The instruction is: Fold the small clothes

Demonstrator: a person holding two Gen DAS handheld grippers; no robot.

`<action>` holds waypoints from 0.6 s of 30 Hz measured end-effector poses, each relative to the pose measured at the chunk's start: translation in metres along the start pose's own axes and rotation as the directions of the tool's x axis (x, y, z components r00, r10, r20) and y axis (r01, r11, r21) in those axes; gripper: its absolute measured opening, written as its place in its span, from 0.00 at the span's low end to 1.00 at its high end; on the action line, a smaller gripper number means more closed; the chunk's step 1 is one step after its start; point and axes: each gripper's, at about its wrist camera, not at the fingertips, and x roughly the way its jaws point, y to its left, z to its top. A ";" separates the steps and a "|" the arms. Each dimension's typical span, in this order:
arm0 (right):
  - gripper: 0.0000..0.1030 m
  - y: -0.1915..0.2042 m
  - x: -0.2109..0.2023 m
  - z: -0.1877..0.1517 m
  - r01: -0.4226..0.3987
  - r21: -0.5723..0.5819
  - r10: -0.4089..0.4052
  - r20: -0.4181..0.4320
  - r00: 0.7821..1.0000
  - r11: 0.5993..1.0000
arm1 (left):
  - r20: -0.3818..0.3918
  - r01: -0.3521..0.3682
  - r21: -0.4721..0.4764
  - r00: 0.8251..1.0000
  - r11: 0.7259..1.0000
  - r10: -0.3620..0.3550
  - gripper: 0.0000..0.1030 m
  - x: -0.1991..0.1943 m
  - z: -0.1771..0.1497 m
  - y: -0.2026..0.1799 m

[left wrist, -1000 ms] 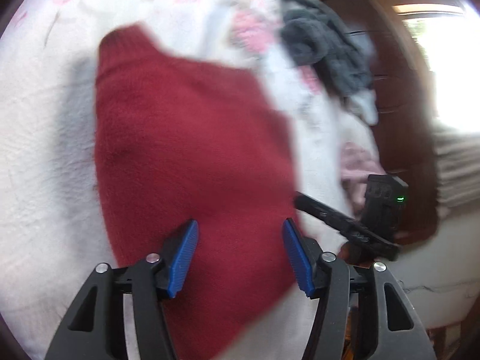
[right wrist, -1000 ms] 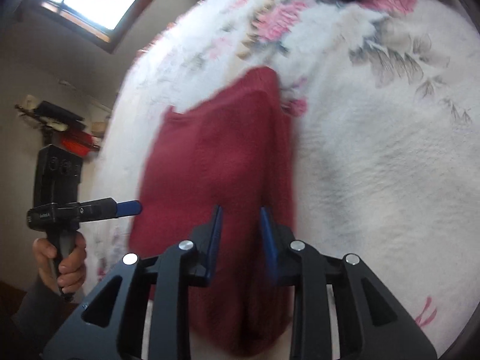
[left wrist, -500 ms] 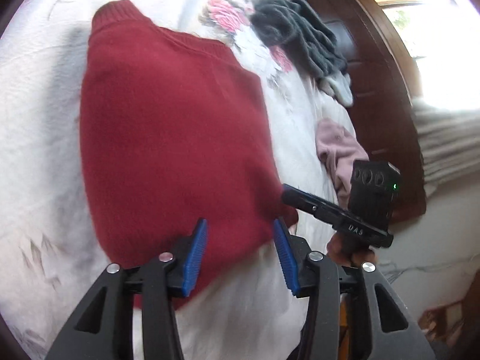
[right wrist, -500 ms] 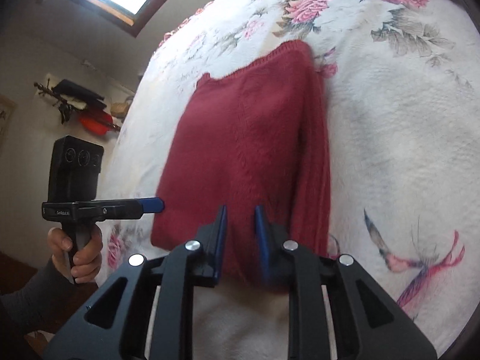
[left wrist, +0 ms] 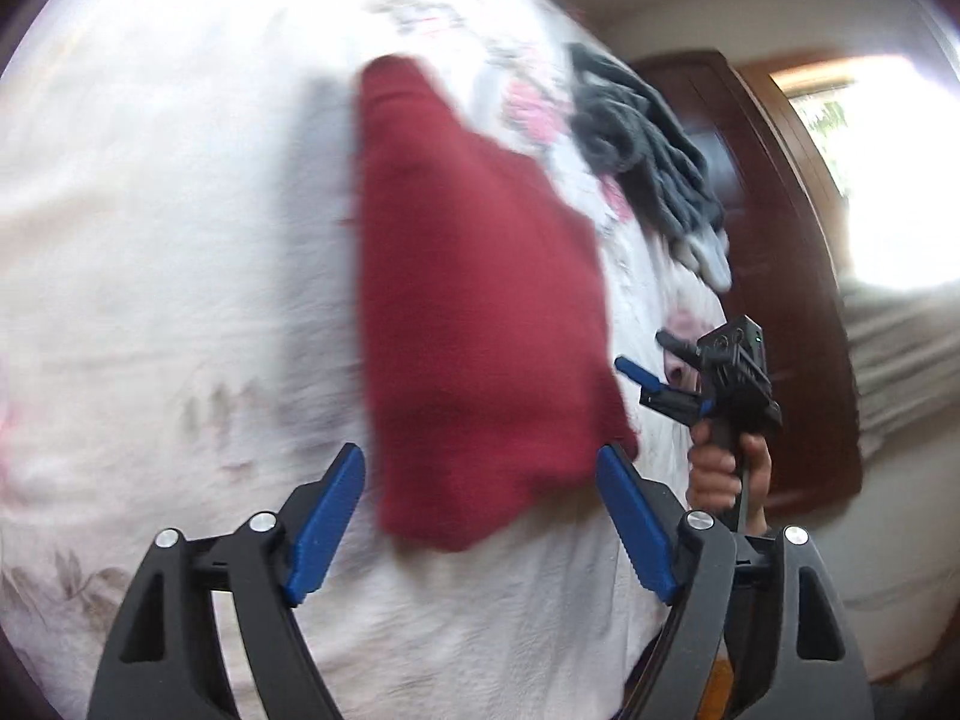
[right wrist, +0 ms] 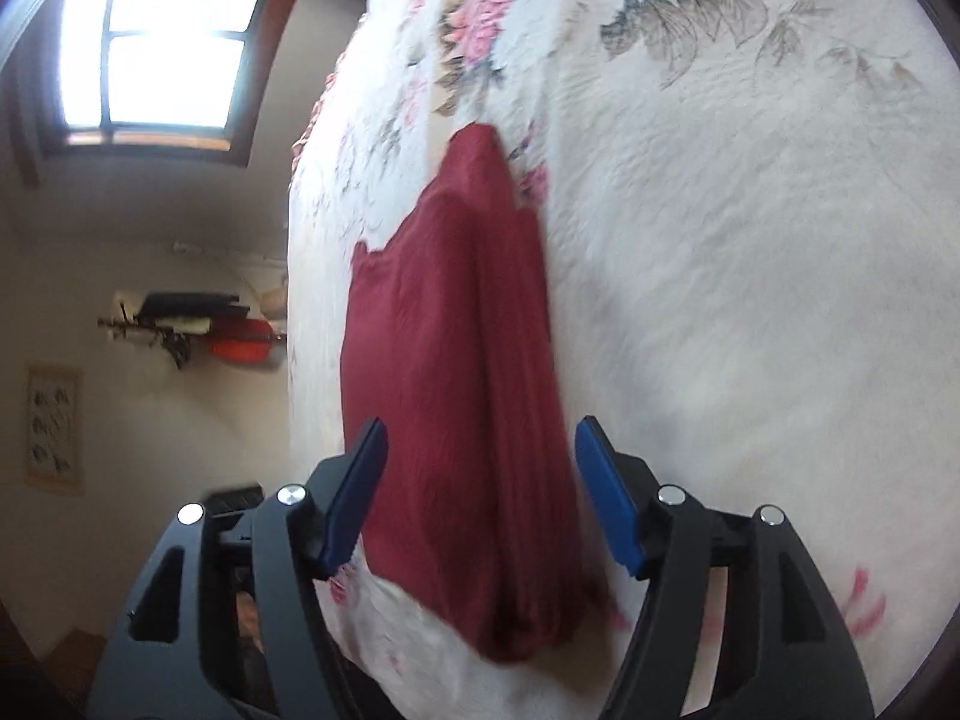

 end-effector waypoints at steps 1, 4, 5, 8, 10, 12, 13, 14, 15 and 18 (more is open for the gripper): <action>0.67 -0.003 0.008 0.010 -0.013 0.015 0.013 -0.022 1.000 1.000 | -0.009 0.012 -0.013 1.000 1.000 -0.012 0.77 0.004 0.001 0.004; 0.67 0.000 0.033 0.031 -0.010 0.023 0.012 -0.061 0.998 1.000 | -0.033 0.045 -0.031 0.998 0.999 -0.046 0.77 0.019 0.003 0.014; 0.67 0.003 0.040 0.031 -0.005 0.019 0.006 -0.072 0.997 1.000 | -0.041 0.067 -0.044 0.997 0.997 -0.069 0.77 0.025 0.001 0.015; 0.67 0.008 0.053 0.035 0.010 -0.006 -0.011 -0.108 0.994 1.000 | -0.059 0.120 -0.073 0.990 0.990 -0.125 0.77 0.041 0.001 0.022; 0.67 0.011 0.060 0.041 0.013 -0.027 -0.017 -0.128 0.992 1.000 | -0.077 0.153 -0.083 0.984 0.985 -0.159 0.77 0.049 0.000 0.027; 0.67 0.015 0.065 0.043 0.018 -0.042 -0.024 -0.141 0.990 0.999 | -0.087 0.171 -0.092 0.980 0.981 -0.179 0.77 0.057 0.002 0.028; 0.67 0.018 0.068 0.045 0.018 -0.051 -0.025 -0.149 0.989 0.999 | -0.093 0.185 -0.094 0.977 0.978 -0.194 0.77 0.061 0.004 0.027; 0.67 0.019 0.072 0.047 0.018 -0.061 -0.027 -0.156 0.987 0.998 | -0.102 0.198 -0.094 0.973 0.976 -0.208 0.77 0.065 0.005 0.026; 0.67 0.021 0.072 0.044 0.017 -0.066 -0.028 -0.157 0.987 0.998 | -0.112 0.202 -0.091 0.971 0.975 -0.212 0.77 0.069 0.006 0.024; 0.67 0.023 0.080 0.048 0.013 -0.071 -0.024 -0.156 0.987 0.997 | -0.135 0.184 -0.083 0.972 0.979 -0.194 0.76 0.080 0.009 0.018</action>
